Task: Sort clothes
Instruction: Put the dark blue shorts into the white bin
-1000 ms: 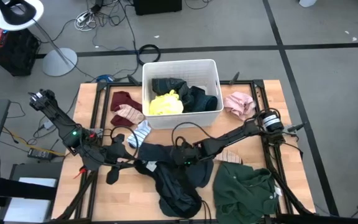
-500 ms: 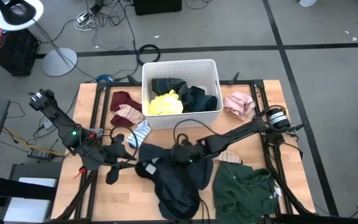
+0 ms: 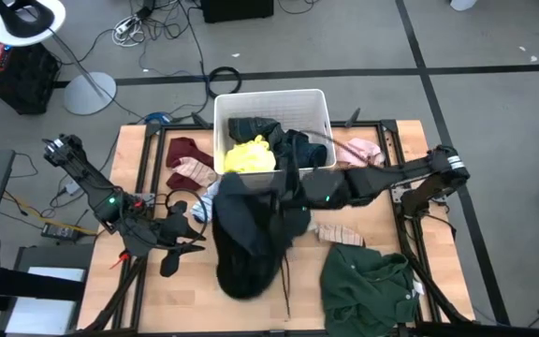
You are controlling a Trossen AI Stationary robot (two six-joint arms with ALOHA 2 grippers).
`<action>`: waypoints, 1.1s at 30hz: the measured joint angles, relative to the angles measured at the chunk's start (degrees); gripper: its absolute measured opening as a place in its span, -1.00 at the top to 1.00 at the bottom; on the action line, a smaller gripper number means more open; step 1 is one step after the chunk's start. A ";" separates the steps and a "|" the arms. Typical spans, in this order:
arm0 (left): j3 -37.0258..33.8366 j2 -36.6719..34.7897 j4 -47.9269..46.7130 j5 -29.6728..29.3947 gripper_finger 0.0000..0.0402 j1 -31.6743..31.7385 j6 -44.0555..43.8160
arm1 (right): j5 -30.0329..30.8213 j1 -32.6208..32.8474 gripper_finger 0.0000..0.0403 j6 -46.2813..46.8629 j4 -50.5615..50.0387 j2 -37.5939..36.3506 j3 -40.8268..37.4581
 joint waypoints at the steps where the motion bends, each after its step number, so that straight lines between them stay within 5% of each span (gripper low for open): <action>1: 0.00 0.00 -0.02 0.00 0.40 0.01 0.00 | 0.00 -0.39 0.99 -1.35 0.10 0.13 2.23; 20: 0.00 0.00 -0.15 -0.55 0.40 0.01 0.31 | 2.32 -11.41 0.99 -21.74 17.43 0.15 24.10; 33: 0.00 0.00 -0.65 -10.85 0.40 0.01 0.45 | 2.37 -14.96 0.99 -22.40 30.53 0.17 29.26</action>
